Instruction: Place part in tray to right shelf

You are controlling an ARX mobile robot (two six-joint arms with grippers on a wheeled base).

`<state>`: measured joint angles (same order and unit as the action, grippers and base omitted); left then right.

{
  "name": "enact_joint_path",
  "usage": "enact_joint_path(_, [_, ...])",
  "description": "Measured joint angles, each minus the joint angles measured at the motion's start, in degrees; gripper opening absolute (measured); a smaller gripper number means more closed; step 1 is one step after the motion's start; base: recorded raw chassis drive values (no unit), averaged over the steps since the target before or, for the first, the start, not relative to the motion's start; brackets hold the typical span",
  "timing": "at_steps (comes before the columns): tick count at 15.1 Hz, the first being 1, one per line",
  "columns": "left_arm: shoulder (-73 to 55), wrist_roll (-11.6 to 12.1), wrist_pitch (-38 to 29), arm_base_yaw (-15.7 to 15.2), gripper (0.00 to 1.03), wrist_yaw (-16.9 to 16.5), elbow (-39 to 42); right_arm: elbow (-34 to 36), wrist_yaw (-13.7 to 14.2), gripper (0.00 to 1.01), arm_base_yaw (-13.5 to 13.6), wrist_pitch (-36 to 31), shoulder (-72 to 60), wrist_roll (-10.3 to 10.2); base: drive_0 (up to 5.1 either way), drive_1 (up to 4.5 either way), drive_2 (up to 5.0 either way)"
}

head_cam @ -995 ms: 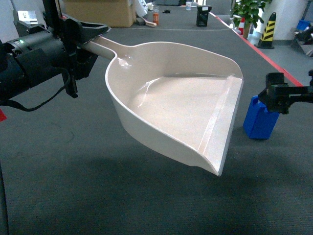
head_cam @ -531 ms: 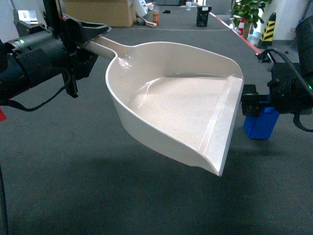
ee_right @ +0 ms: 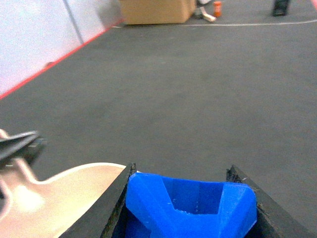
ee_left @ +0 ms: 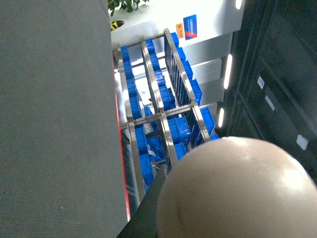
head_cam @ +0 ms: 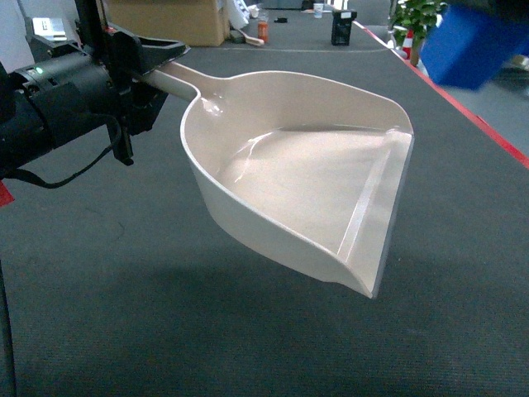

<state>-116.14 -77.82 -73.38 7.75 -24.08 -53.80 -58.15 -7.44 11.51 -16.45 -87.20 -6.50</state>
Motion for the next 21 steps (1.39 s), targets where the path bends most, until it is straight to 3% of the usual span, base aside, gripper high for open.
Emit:
enact_joint_path(2, [0.0,0.0,0.0,0.0,0.14,0.0,0.0,-3.8,-1.0,0.47,7.4,-3.8,-4.5,-5.3,0.0,0.0,0.0])
enact_joint_path(4, [0.0,0.0,0.0,0.0,0.14,0.0,0.0,-4.7,2.7,0.65,12.0,-4.7,-13.0,-8.6,0.0,0.0,0.0])
enact_joint_path(5, [0.0,0.4,0.1,0.0,0.14,-0.2,0.0,-0.6,6.1,0.78,12.9,-10.1,-13.7,-9.6,0.0,0.0,0.0])
enact_joint_path(7, [0.0,0.2,0.0,-0.1,0.14,0.1,0.0,10.0,13.6,1.0,11.8,-21.3,-5.9,-8.2,0.0,0.0,0.0])
enact_joint_path(10, [0.0,0.3,0.0,0.3,0.14,-0.2,0.0,33.3,27.7,0.98,11.7,-31.2,9.4,-2.5,0.0,0.0,0.0])
enact_joint_path(11, [0.0,0.2,0.0,0.3,0.14,-0.2,0.0,41.8,31.4,0.98,11.7,-29.1,12.9,-2.1,0.0,0.0,0.0])
enact_joint_path(12, [0.0,0.2,0.1,0.2,0.14,-0.2,0.0,50.0,33.6,0.98,13.0,-31.3,17.4,-1.9,0.0,0.0,0.0])
enact_joint_path(13, [0.0,0.3,0.1,-0.1,0.14,0.2,0.0,56.5,34.1,0.98,15.6,-38.9,20.6,0.4,0.0,0.0,0.0])
enact_joint_path(14, [0.0,0.2,0.0,0.0,0.14,-0.2,0.0,56.8,34.1,0.98,15.5,-38.9,20.0,1.2,0.0,0.0,0.0])
enact_joint_path(21, [0.0,0.3,0.1,0.0,0.14,0.0,0.1,56.8,34.0,0.98,15.5,-39.1,19.8,2.1,4.8,-2.57,-2.6])
